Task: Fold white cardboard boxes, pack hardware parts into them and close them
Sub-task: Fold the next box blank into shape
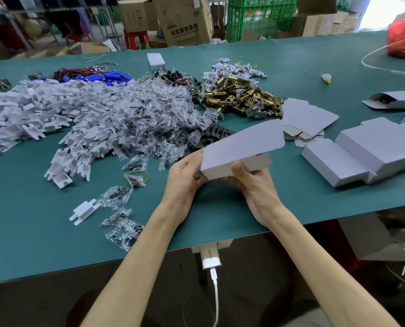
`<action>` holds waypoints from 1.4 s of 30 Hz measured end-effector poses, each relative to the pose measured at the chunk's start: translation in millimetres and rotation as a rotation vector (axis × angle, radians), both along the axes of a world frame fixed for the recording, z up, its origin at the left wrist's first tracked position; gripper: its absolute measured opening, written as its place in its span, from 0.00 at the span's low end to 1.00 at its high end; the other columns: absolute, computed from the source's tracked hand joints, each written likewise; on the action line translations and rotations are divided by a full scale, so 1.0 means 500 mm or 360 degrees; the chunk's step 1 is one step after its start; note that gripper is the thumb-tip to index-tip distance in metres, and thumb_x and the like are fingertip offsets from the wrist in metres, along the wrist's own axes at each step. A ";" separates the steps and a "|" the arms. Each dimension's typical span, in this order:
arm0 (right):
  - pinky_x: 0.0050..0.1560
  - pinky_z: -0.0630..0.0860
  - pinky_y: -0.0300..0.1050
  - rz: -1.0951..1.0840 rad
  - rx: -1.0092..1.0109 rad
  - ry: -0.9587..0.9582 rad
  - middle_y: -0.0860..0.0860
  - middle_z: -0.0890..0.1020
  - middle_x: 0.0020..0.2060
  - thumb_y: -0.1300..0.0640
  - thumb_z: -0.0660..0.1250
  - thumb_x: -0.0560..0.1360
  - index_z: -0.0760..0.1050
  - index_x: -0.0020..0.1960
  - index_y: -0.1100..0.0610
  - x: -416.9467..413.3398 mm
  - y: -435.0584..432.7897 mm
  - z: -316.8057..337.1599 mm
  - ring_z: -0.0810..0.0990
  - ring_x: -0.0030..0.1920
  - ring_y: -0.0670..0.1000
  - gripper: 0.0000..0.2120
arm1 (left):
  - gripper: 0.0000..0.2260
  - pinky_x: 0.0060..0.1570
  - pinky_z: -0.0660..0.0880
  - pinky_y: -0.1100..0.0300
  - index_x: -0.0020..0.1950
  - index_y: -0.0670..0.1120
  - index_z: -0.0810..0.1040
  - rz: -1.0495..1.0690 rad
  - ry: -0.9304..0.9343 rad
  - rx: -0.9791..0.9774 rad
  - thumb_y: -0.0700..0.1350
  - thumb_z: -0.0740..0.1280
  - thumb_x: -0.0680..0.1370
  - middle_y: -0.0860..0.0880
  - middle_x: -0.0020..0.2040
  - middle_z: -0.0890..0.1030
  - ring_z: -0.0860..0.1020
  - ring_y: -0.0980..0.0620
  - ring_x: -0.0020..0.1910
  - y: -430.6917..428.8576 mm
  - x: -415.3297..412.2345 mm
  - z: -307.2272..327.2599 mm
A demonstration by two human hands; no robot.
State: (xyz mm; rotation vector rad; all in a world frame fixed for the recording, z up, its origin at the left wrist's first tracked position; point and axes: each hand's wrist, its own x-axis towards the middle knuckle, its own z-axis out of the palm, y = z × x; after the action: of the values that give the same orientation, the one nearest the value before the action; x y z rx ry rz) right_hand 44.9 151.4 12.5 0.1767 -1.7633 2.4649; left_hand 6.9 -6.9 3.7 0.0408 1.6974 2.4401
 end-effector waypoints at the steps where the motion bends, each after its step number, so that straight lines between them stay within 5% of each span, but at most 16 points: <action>1: 0.53 0.82 0.52 -0.0014 -0.0019 0.0008 0.56 0.83 0.57 0.36 0.80 0.62 0.75 0.66 0.58 0.000 0.001 -0.001 0.82 0.59 0.57 0.41 | 0.14 0.56 0.81 0.48 0.68 0.39 0.80 -0.0012 0.0017 -0.0001 0.43 0.63 0.85 0.40 0.62 0.84 0.82 0.46 0.54 0.000 0.001 -0.001; 6: 0.63 0.78 0.63 -0.0029 -0.0061 0.0053 0.54 0.84 0.58 0.37 0.79 0.64 0.78 0.62 0.52 -0.004 0.003 -0.004 0.81 0.62 0.57 0.33 | 0.12 0.50 0.83 0.55 0.64 0.41 0.83 -0.0023 0.0043 0.0026 0.43 0.65 0.84 0.44 0.56 0.87 0.85 0.50 0.51 -0.002 0.000 -0.007; 10: 0.63 0.78 0.62 0.0006 0.0008 0.0034 0.61 0.81 0.62 0.36 0.80 0.63 0.72 0.70 0.61 -0.007 0.002 -0.008 0.79 0.65 0.63 0.45 | 0.12 0.44 0.82 0.58 0.63 0.43 0.84 0.0019 0.0054 0.0023 0.44 0.65 0.84 0.45 0.57 0.87 0.84 0.50 0.49 -0.002 0.003 -0.008; 14: 0.62 0.79 0.59 0.0014 0.0092 0.0038 0.61 0.80 0.62 0.36 0.81 0.61 0.69 0.71 0.62 -0.006 0.000 -0.011 0.79 0.65 0.62 0.49 | 0.18 0.49 0.83 0.55 0.68 0.43 0.81 -0.0008 0.0101 -0.0015 0.51 0.60 0.86 0.43 0.61 0.85 0.84 0.47 0.54 0.005 0.007 -0.004; 20: 0.62 0.78 0.46 -0.0011 0.0265 0.0087 0.54 0.85 0.58 0.56 0.78 0.70 0.78 0.63 0.59 -0.002 -0.004 -0.016 0.82 0.61 0.52 0.24 | 0.16 0.57 0.81 0.53 0.72 0.45 0.77 -0.0137 0.0161 -0.0078 0.48 0.59 0.87 0.46 0.65 0.83 0.81 0.47 0.64 0.002 0.006 -0.004; 29: 0.63 0.77 0.48 -0.0020 0.0358 0.0242 0.54 0.86 0.55 0.59 0.76 0.71 0.81 0.60 0.58 -0.002 -0.013 -0.021 0.83 0.60 0.53 0.17 | 0.15 0.63 0.78 0.56 0.72 0.51 0.76 -0.0326 0.0288 -0.0134 0.44 0.57 0.88 0.50 0.68 0.82 0.79 0.50 0.68 0.001 0.008 -0.007; 37: 0.60 0.79 0.46 0.0034 0.0431 0.0237 0.54 0.86 0.54 0.60 0.79 0.70 0.80 0.60 0.60 -0.006 -0.011 -0.033 0.84 0.58 0.52 0.20 | 0.16 0.57 0.79 0.61 0.69 0.48 0.79 -0.0281 0.0275 -0.0061 0.38 0.57 0.87 0.48 0.65 0.84 0.81 0.51 0.65 0.006 0.007 -0.009; 42: 0.62 0.76 0.42 0.0076 0.0697 0.0291 0.39 0.76 0.65 0.64 0.81 0.67 0.61 0.75 0.46 -0.016 -0.017 -0.032 0.76 0.66 0.44 0.45 | 0.13 0.62 0.78 0.43 0.66 0.40 0.80 -0.0013 0.0183 -0.0106 0.36 0.60 0.85 0.42 0.61 0.85 0.82 0.41 0.62 0.010 0.005 -0.008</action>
State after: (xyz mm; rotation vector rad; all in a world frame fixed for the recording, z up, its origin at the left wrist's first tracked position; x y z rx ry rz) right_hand 36.6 142.8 -3.4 0.4660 -2.2033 1.9775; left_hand 9.3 -1.7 -0.1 0.1824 1.8199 2.4166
